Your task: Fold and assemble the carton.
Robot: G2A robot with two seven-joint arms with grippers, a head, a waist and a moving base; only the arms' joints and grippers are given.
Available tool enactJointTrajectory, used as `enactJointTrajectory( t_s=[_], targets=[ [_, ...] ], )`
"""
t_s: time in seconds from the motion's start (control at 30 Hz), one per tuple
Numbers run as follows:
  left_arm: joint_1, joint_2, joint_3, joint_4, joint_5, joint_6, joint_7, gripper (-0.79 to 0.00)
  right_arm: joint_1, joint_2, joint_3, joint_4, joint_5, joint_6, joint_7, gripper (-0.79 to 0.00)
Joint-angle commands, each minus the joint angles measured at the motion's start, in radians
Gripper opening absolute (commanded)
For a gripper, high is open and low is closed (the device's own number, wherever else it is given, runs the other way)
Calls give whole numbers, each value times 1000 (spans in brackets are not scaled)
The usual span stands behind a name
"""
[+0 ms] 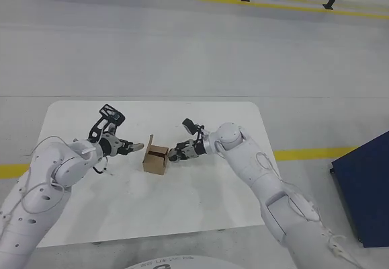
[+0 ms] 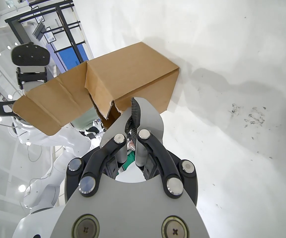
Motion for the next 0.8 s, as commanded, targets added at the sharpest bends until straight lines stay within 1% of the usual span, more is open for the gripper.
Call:
enactJointTrajectory(
  t_s=[0.0,0.43,0.47,0.5,0.53,0.6,0.67,0.77],
  targets=[
    [1,0,-1,-1,0,0,1,0,-2,1,1,-2,-1,-2,1,-95],
    [1,0,-1,-1,0,0,1,0,-2,1,1,-2,-1,-2,1,-95],
    [4,0,0,2,-16,-4,3,0,-2,1,1,-2,-1,-2,1,0],
    [6,-1,-4,11,-50,-15,5,0,-2,1,1,-2,-1,-2,1,0],
    [2,-1,-16,44,-148,-43,-28,0,-2,1,1,-2,-1,-2,1,0],
    [-30,2,-59,119,-341,-100,-105,0,-22,4,18,-21,30,-33,-21,0],
    [-55,6,-94,193,-523,-153,-194,0,-47,14,49,-42,65,-96,4,0],
    [-93,13,-127,311,-797,-214,-363,0,-85,33,105,-63,126,-174,56,0]
  ],
)
